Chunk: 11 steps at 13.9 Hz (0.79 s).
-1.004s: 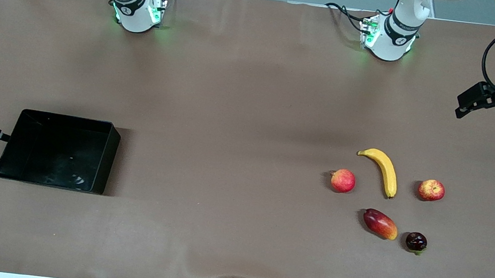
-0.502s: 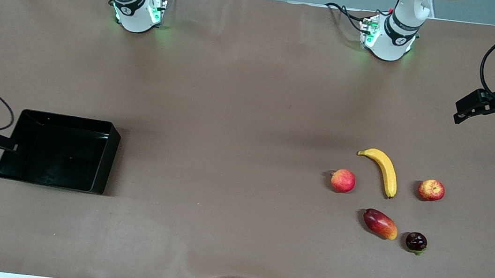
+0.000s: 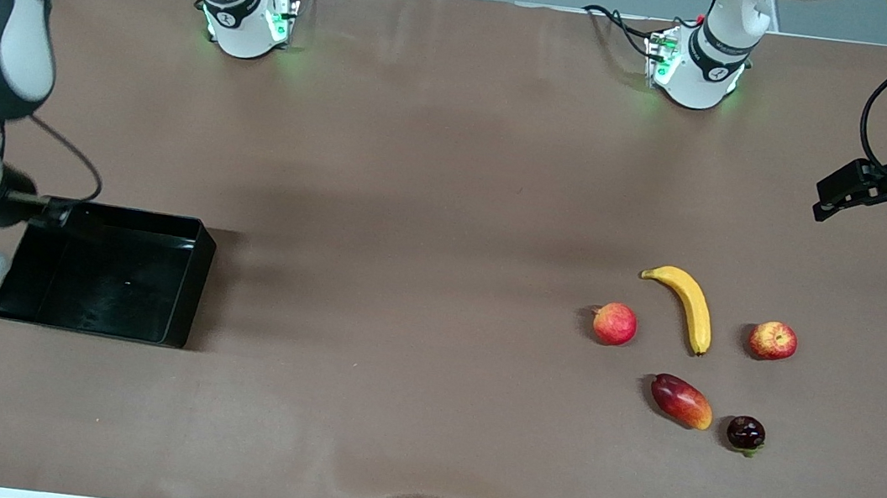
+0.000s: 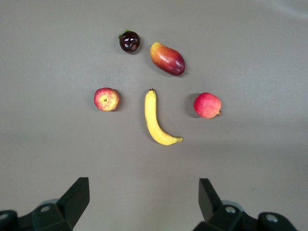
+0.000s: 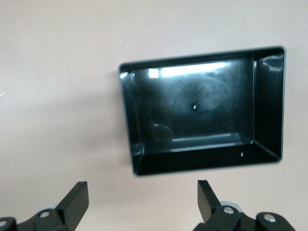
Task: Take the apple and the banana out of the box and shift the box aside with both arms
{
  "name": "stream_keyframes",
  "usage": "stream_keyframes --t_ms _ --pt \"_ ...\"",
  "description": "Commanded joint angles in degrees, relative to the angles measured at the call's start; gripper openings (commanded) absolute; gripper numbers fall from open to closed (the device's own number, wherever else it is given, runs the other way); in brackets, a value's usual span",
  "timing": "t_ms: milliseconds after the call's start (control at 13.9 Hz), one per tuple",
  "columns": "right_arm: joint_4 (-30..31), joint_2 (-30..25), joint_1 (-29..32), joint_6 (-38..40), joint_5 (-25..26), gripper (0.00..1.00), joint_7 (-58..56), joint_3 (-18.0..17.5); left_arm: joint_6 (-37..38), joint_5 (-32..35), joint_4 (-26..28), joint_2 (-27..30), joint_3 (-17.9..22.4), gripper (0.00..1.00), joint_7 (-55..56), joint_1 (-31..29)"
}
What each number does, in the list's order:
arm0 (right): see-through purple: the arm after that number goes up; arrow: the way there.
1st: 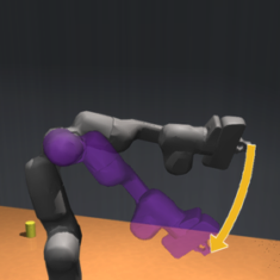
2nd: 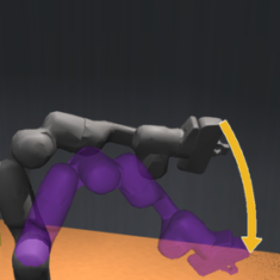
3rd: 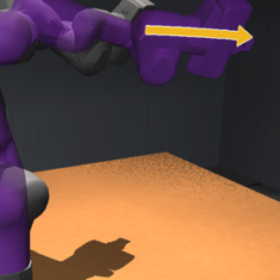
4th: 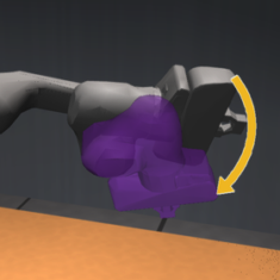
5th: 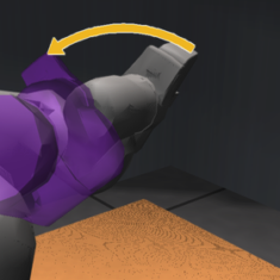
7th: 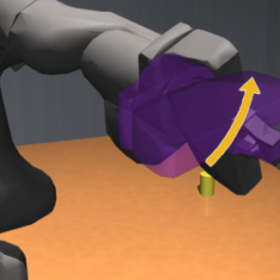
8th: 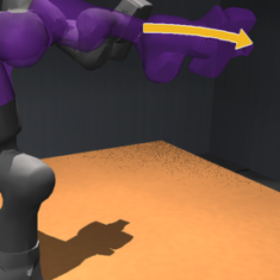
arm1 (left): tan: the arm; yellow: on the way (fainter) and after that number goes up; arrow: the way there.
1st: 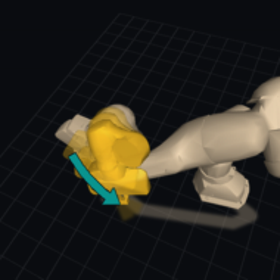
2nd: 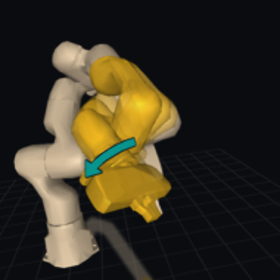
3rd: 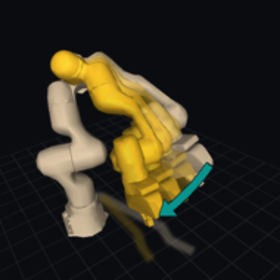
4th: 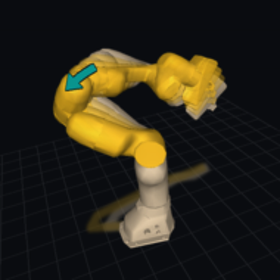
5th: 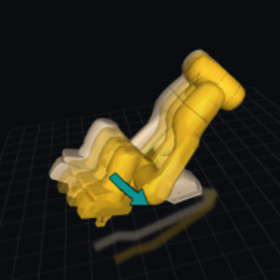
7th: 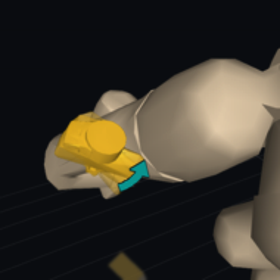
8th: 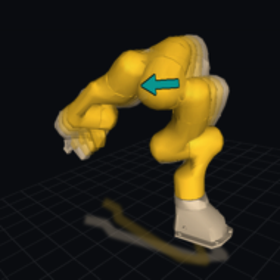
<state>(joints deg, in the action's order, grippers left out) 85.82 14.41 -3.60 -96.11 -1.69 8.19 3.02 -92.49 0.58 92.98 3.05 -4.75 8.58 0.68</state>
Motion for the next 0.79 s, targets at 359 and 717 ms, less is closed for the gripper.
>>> stream_keyframes --t_ms 359,717 --pt "4.53 -13.34 2.1 5.84 1.08 1.0 -8.71 0.76 1.17 -0.23 -1.4 -0.24 0.0 1.0 -0.67 0.19" --pt "4.35 -15.38 2.63 7.78 1.08 1.0 -10.3 0.76 1.17 -0.22 -1.4 -0.06 0.0 1.0 -0.67 0.11"
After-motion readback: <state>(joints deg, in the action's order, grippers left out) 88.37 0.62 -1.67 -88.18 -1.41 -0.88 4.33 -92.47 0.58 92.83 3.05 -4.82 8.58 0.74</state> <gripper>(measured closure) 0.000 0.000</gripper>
